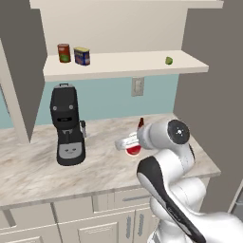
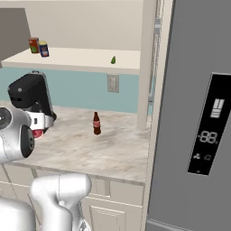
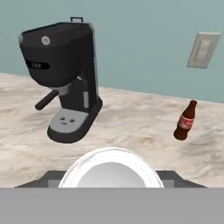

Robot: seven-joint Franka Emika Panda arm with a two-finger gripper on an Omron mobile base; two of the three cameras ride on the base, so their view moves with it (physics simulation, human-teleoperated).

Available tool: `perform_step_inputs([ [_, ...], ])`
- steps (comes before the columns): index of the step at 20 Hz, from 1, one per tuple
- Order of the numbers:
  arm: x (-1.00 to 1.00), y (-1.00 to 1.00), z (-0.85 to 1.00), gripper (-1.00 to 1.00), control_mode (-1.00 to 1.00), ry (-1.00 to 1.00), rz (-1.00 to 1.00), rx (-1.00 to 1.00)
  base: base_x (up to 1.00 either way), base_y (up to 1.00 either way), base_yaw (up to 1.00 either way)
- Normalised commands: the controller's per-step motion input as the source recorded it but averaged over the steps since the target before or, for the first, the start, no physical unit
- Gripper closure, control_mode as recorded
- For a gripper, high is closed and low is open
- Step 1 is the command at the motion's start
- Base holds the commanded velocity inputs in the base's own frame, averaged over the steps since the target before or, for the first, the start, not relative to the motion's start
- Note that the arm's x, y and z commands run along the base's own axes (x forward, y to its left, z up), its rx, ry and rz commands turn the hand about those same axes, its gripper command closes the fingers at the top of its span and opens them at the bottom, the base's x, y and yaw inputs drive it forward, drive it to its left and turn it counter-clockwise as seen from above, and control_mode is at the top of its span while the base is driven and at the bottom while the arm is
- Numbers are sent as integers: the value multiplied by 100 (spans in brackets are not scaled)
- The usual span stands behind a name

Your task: Pick the cans from the counter and place them in their designated side in the cabinet.

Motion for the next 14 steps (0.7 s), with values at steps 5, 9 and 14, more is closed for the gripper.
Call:
perform_step_inputs([
  [5, -48, -14, 38, 100, -100, 0, 0, 0, 0, 0, 0],
  [9, -48, -13, 33, 100, -100, 0, 0, 0, 0, 0, 0],
  [14, -42, -15, 34, 100, -100, -3, 0, 0, 0, 0, 0],
])
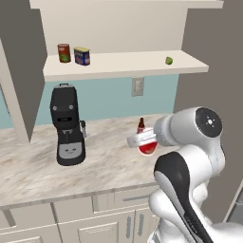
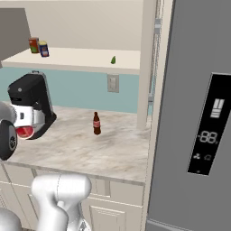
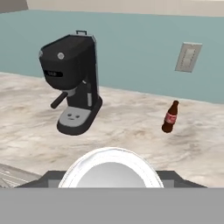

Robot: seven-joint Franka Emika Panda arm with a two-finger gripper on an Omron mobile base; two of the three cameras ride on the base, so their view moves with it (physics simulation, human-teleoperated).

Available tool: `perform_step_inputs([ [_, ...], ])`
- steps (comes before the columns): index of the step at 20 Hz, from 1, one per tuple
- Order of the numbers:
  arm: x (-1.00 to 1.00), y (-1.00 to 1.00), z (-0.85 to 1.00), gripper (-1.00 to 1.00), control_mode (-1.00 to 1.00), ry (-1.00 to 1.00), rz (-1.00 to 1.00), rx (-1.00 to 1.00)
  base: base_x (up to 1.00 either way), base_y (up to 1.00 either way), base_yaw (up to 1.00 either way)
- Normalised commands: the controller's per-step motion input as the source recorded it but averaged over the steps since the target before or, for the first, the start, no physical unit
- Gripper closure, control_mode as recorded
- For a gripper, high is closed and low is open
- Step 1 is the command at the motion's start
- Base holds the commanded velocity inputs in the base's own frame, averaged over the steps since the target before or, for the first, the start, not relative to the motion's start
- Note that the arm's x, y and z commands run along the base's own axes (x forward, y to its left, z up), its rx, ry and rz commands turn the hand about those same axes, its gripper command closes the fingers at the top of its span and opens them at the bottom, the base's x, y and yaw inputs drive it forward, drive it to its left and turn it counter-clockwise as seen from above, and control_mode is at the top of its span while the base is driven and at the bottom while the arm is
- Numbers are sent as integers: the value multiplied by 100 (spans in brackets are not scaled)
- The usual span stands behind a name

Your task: Pick the cans from the counter and place them in their designated side in the cabinet.

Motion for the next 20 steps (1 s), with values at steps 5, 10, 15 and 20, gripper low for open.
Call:
perform_step_inputs([
  [5, -32, -19, 34, 100, -100, -6, 0, 0, 0, 0, 0],
  [10, -15, -14, 36, 100, -100, -11, 0, 0, 0, 0, 0],
  [15, -2, -6, 35, 100, -100, -7, 0, 0, 0, 0, 0],
  [20, 0, -6, 35, 100, -100, -3, 0, 0, 0, 0, 0],
])
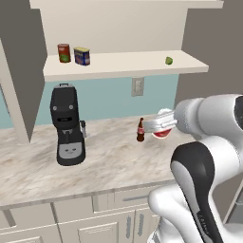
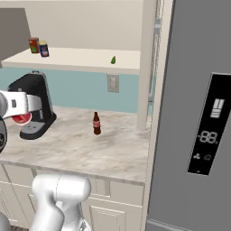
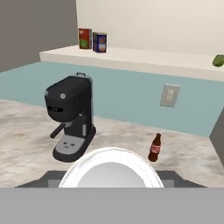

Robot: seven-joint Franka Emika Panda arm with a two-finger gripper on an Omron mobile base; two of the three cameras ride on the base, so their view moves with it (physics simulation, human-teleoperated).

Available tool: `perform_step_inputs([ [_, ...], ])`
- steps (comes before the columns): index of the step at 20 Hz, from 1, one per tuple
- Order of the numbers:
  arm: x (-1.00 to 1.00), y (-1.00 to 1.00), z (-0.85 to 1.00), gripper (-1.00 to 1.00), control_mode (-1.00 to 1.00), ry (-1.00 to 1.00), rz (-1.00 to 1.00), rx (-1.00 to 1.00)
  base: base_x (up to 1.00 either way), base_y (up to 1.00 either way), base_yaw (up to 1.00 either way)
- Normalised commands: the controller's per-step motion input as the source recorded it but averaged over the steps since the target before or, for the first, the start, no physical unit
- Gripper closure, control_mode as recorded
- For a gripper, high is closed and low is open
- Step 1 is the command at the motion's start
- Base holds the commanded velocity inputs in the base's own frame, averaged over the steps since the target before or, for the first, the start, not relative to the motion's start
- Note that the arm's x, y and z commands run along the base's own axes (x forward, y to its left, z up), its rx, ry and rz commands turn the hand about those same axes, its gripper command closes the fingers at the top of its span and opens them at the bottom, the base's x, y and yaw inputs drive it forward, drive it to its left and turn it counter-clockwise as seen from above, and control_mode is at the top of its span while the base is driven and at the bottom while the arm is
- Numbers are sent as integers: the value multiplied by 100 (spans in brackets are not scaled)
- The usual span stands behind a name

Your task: Pick the cans from the counter and place them in their designated side in the cabinet.

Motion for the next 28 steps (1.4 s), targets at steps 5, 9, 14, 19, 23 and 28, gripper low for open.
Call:
perform_step_inputs([
  [5, 0, -2, 39, 100, -100, -1, 0, 0, 0, 0, 0],
  [9, 4, -1, 31, 100, -100, -4, 0, 0, 0, 0, 0],
  [14, 18, 0, 20, 100, -100, -2, 0, 0, 0, 0, 0],
  [19, 24, 0, 19, 100, -100, -3, 0, 0, 0, 0, 0],
  [23, 20, -1, 24, 100, -100, -5, 0, 0, 0, 0, 0],
  [28, 24, 0, 23, 100, -100, -5, 0, 0, 0, 0, 0],
])
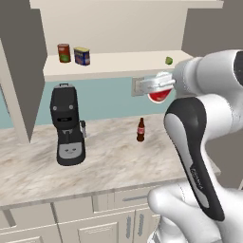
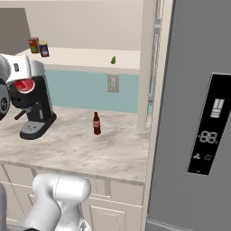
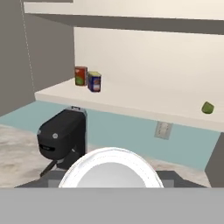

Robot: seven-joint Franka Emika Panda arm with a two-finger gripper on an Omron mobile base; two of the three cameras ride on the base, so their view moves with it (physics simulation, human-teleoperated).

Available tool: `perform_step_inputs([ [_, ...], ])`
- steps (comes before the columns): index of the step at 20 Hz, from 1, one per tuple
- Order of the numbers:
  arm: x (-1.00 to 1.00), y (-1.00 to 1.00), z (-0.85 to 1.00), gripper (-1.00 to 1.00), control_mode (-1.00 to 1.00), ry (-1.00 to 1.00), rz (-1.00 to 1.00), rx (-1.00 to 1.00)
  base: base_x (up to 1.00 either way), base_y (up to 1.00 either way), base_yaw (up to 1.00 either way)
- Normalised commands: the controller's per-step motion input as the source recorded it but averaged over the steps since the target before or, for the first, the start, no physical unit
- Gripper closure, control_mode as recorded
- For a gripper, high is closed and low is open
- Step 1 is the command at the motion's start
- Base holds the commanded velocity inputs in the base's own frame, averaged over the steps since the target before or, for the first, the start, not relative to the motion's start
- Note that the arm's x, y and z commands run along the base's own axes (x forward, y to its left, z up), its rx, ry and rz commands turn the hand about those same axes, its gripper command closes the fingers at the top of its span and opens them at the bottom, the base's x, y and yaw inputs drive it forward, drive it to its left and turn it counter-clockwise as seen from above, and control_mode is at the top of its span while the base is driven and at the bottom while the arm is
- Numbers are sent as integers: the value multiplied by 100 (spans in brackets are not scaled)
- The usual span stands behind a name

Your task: Pick the cans from the counter and place them in their designated side in the cabinet.

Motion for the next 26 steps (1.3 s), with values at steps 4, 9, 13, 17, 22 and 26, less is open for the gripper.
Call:
perform_step_inputs([
  [4, 24, 0, 23, 100, -100, -5, 0, 0, 0, 0, 0],
  [9, 20, 0, 24, 100, -100, -2, 1, 0, 0, 0, 0],
  [13, 20, 0, 17, 100, -100, -3, 1, 0, 0, 0, 0],
  [17, 17, 0, 11, 100, -100, -3, 2, 0, 0, 0, 0],
  [22, 17, 0, 7, 100, -100, -3, 1, 0, 0, 0, 0],
  [26, 18, 0, 3, 100, -100, -3, 1, 0, 0, 0, 0],
])
